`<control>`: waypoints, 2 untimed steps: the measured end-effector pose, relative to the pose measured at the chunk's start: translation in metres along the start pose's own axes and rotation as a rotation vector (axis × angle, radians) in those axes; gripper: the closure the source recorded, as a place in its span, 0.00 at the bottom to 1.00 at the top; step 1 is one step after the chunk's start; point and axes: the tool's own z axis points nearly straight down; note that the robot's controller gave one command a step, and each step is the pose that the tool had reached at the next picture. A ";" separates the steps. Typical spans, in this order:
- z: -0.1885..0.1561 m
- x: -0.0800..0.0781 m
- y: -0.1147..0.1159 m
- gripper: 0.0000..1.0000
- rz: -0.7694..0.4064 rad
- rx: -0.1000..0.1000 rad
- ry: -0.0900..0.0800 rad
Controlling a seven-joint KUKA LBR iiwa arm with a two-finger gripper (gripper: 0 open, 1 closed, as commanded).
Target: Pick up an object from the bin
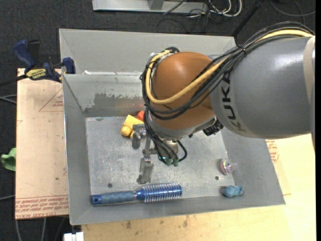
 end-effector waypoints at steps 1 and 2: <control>0.139 0.005 -0.032 0.00 -0.561 0.001 -0.006; 0.138 0.005 -0.032 1.00 -0.560 0.000 -0.007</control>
Offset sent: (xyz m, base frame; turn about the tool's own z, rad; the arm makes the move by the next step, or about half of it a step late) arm -0.0056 -0.0322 -0.1376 -0.5632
